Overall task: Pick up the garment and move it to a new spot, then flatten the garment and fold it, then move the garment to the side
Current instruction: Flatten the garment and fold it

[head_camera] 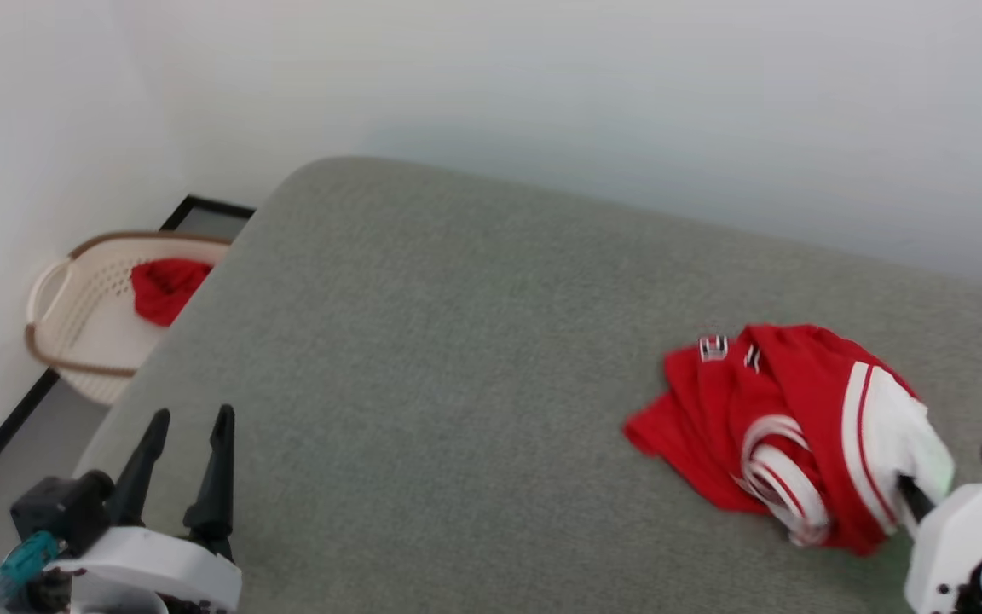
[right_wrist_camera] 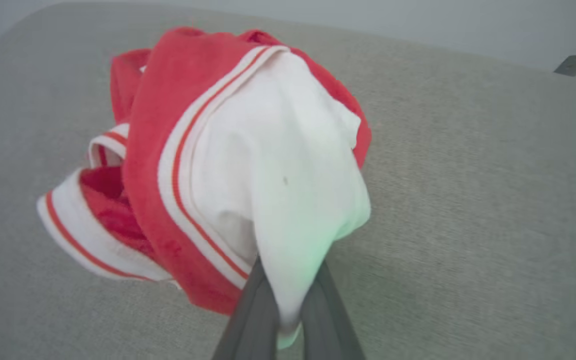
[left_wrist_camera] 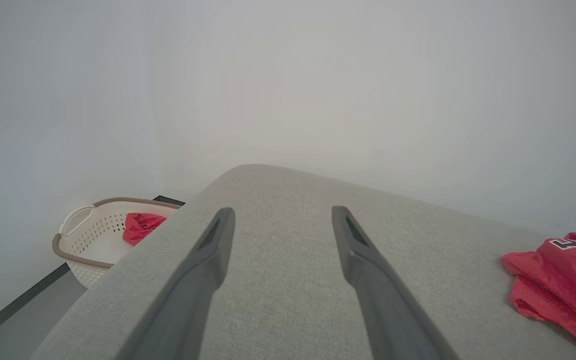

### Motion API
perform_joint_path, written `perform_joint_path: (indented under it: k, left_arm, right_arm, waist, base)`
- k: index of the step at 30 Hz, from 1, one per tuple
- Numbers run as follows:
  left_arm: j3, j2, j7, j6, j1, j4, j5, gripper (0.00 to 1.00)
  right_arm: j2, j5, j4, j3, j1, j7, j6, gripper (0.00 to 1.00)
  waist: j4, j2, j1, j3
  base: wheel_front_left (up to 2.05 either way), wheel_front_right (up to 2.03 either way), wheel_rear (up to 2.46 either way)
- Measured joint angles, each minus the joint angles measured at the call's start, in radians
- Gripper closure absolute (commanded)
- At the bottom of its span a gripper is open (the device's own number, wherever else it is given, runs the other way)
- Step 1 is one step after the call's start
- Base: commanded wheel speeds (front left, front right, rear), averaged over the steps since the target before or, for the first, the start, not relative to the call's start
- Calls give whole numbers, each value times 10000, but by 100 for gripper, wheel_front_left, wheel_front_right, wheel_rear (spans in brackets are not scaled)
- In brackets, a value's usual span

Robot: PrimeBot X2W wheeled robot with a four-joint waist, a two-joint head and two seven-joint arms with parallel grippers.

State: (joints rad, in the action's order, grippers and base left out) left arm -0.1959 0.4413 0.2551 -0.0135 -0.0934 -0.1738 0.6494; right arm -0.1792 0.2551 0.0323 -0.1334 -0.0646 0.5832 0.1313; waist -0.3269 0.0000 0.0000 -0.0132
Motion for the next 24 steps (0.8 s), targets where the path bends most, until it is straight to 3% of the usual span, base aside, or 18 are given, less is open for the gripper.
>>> perform_joint_path:
  k: [10, 12, 13, 14, 24]
  left_arm:
    - [-50, 75, -127, -128, 330, 328, 19, 0]
    - [-82, 71, -132, -128, 333, 341, 19, 0]
    - [-107, 65, -144, -130, 331, 345, 19, 0]
    - [-121, 56, -144, -136, 331, 349, 19, 0]
    - [23, 73, -92, -224, 457, 426, 84, 0]
  right_arm:
    - [-468, -121, -109, -1202, 446, 339, 0, 97]
    - [-485, -119, -40, -1246, 550, 326, -2, 68]
    - [-485, -119, 56, -1262, 646, 278, -2, 47]
    - [-462, -115, 151, -1285, 720, 188, -2, 3]
    - [-303, 4, 849, -976, 740, -533, -2, 0]
  waist:
    - [826, 0, 0, 603]
    - [882, 0, 0, 633]
    - [933, 0, 0, 658]
    - [976, 0, 0, 674]
    - [1343, 0, 0, 629]
  base:
    - [0, 0, 0]
    - [0, 0, 0]
    - [0, 0, 0]
    - [0, 0, 0]
    - [0, 0, 0]
